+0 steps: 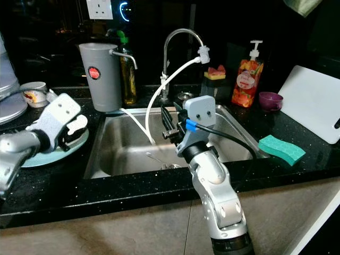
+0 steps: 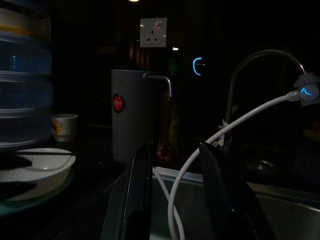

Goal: Kitchen organization

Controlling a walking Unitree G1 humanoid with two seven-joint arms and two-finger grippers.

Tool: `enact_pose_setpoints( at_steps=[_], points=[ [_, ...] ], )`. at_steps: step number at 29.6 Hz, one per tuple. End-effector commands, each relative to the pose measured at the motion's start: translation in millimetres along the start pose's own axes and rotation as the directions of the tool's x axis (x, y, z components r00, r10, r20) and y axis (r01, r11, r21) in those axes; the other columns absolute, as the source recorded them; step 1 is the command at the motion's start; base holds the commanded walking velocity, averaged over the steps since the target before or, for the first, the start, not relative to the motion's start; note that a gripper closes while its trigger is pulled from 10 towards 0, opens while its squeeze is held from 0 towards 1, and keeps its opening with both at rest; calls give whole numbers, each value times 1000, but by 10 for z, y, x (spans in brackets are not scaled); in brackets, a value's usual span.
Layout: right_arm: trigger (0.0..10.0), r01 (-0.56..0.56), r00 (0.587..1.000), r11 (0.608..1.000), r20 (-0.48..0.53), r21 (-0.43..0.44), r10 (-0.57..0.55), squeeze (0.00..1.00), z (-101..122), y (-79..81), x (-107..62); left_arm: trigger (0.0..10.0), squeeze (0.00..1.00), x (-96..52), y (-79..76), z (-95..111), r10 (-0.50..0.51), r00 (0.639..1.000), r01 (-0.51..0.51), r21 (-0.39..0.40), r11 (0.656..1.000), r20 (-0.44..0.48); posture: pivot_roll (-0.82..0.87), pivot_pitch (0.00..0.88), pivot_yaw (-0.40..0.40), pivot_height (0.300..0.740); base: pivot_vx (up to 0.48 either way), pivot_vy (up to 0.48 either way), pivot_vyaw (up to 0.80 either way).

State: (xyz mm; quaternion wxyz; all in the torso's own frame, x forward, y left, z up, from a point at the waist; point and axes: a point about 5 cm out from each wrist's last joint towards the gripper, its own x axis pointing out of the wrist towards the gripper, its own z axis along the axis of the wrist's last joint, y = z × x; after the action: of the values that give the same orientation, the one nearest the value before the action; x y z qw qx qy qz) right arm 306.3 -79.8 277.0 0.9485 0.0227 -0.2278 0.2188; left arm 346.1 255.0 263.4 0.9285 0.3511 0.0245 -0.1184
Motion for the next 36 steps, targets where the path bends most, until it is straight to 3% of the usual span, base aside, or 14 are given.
enact_pose_setpoints(
  at_steps=[1, 14, 36],
  points=[
    [10000, -1, 1000, 1000, -8, 6, 1, 0, -22, 2, -16, 10000, 0, -45, -7, -40, -19, 999, 21, 47, 999, -48, 43, 55, -45, 740, 0, 0, 0],
    [10000, -4, 1000, 1000, -4, 9, 4, 0, -22, 5, -8, 10000, 0, -75, 15, -65, 9, 995, -2, 74, 997, -95, 47, 49, -47, 740, 0, 0, 0],
    [10000, -5, 1000, 1000, 2, 7, 5, 0, -17, 6, 1, 10000, 0, -45, 59, -362, 50, 977, -34, 80, 996, -208, 47, 36, -47, 740, 0, 0, 0]
  ],
)
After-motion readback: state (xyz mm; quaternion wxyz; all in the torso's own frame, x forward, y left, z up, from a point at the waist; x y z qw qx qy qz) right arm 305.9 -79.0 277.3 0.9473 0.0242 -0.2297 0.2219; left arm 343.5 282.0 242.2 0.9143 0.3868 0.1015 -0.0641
